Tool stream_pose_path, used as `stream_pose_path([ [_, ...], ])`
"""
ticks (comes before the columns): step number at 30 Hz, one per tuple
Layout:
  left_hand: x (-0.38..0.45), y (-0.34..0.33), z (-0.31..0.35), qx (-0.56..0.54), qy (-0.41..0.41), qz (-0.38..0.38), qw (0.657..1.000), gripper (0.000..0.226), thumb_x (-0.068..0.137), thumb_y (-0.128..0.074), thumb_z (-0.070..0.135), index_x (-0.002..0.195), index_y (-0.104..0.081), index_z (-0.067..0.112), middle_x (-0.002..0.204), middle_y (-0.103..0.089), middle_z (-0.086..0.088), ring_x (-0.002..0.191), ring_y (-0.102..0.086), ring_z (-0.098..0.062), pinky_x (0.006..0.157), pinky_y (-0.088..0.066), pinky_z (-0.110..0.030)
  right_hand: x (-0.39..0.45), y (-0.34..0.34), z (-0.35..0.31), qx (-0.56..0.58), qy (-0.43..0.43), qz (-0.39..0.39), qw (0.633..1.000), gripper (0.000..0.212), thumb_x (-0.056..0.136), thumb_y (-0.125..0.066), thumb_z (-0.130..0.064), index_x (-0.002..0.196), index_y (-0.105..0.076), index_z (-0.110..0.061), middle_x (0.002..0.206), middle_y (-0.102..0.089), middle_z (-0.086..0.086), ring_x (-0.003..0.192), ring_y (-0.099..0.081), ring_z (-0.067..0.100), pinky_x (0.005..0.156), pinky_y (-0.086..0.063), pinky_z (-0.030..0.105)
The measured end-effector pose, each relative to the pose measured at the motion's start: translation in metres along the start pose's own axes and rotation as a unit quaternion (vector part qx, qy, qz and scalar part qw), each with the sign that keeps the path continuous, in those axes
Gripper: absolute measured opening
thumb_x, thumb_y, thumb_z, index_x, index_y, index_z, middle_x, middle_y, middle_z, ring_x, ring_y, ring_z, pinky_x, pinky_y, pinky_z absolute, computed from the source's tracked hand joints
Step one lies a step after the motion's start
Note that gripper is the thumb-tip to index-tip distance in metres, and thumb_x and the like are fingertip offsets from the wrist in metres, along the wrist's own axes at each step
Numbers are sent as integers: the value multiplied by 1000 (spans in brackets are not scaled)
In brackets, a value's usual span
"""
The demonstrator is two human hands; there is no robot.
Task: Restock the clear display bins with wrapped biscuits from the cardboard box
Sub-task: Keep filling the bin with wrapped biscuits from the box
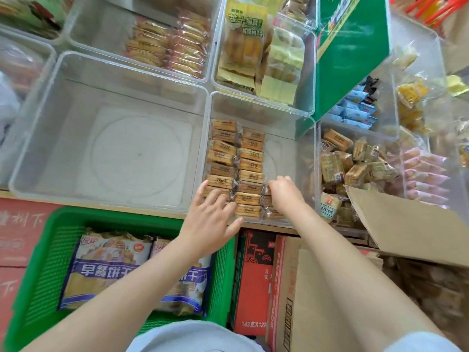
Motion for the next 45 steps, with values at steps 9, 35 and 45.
stream_pose_path([
  [9,2,2,-1,8,10,1,1000,64,99,-16,61,110,-69,28,110,-68,6,121,-55,-18,123,6,-49,-65,62,9,228,23,67,971,33,104,-50,-27,135,-58,-20,117,-68,2,97,-65,19,87,-56,39],
  [35,-123,-8,289,-440,-42,-53,896,85,89,-72,43,148,-15,65,166,11,22,151,2,0,117,-18,-36,-341,-126,176,213,-92,70,970,43,98,-60,-33,139,-53,-20,137,-48,7,131,-41,28,107,-38,44],
  [45,-128,-2,290,-441,-37,-42,896,85,91,-72,37,150,-17,60,166,5,23,147,-4,3,112,-21,-33,-332,-125,184,207,-77,41,974,33,95,-64,-32,123,-60,-15,129,-50,5,120,-50,29,103,-41,43],
])
Point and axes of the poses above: each hand's wrist, its own x-axis towards the middle knuckle, its own y-axis out of the back of the hand, z = x × y, the point moved 8 cm from there along x, towards the middle knuckle
